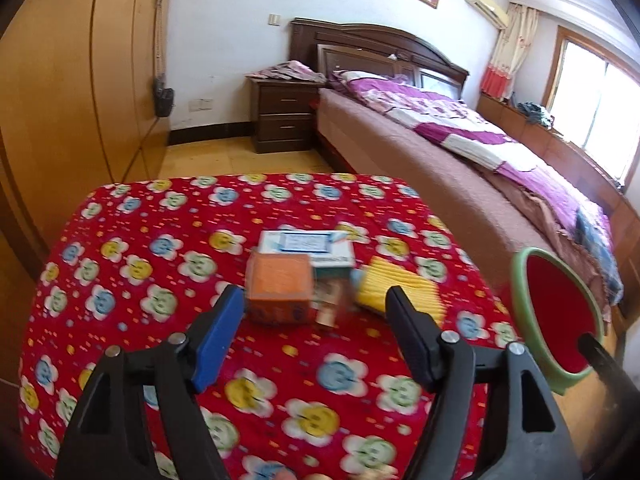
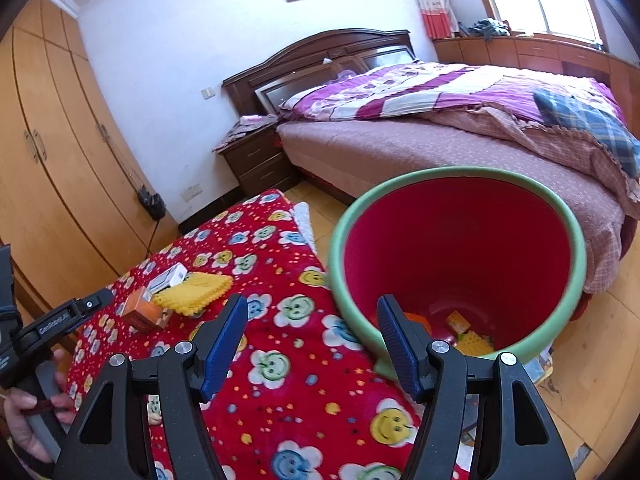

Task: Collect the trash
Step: 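Move both open grippers back over the remaining items on the bedspread, then lower the left gripper onto the small orange printed box and close it, then grasp the second yellow foam net with the right gripper while the left holds the box, then carry the orange box and yellow foam net over the red bucket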

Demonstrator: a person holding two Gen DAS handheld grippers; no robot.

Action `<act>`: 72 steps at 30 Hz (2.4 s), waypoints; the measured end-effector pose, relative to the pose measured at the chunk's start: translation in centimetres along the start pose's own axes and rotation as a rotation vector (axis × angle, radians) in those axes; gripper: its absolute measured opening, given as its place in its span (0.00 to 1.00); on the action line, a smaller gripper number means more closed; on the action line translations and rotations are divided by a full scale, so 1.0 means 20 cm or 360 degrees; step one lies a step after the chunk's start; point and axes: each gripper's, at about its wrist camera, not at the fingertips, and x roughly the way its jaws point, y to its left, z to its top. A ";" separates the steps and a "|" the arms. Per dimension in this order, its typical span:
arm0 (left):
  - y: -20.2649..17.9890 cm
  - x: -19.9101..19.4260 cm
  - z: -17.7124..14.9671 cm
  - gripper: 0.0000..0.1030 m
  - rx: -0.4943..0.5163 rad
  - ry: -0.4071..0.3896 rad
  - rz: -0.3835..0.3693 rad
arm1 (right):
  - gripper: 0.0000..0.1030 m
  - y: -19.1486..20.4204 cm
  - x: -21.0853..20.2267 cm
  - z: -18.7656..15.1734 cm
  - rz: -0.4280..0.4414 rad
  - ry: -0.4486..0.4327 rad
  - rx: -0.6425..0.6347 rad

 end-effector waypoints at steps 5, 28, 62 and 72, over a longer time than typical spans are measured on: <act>0.05 0.12 0.02 0.77 0.0007 0.0047 0.0049 | 0.67 0.08 0.07 0.01 0.0004 0.0034 -0.0037; 0.20 0.41 -0.01 0.55 -0.0168 0.0183 -0.0031 | 0.67 0.37 0.46 0.07 0.0094 0.0228 -0.0264; 0.23 0.30 -0.04 0.52 -0.0184 0.0122 -0.0156 | 0.11 0.56 0.67 0.05 0.0345 0.0331 -0.0342; 0.17 0.20 -0.03 0.52 -0.0153 0.0052 -0.0209 | 0.10 0.46 0.42 0.06 0.0296 0.0158 -0.0221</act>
